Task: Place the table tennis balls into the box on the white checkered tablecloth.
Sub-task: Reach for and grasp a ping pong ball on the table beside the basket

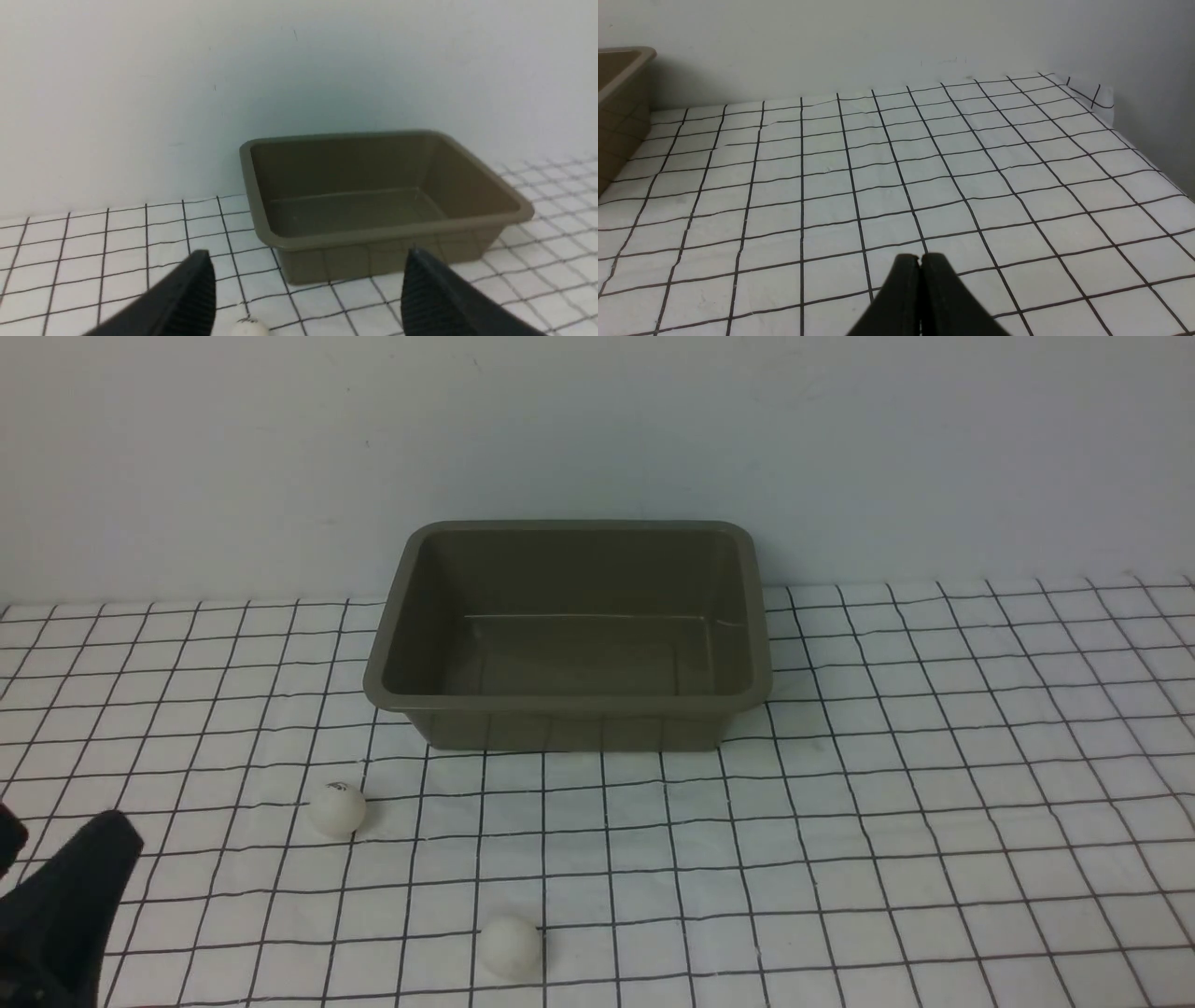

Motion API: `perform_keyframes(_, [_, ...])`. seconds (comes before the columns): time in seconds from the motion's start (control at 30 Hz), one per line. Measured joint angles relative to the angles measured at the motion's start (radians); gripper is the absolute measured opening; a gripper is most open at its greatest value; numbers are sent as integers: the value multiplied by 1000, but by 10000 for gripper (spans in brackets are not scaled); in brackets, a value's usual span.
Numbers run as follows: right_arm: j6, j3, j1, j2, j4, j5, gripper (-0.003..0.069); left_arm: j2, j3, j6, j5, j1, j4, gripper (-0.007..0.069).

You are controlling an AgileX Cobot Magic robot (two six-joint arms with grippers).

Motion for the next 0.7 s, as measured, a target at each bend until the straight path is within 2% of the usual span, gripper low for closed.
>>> perform_keyframes(0.1, [0, 0, 0, 0, 0, 0, -10, 172, -76, 54, 15, 0, 20, 478])
perform_keyframes(0.37, [0, 0, 0, 0, 0, 0, -10, 594, -260, 60, 18, 0, 50, 478])
perform_keyframes(0.7, [0, 0, 0, 0, 0, 0, -10, 961, -382, 83, -14, 0, 104, 478])
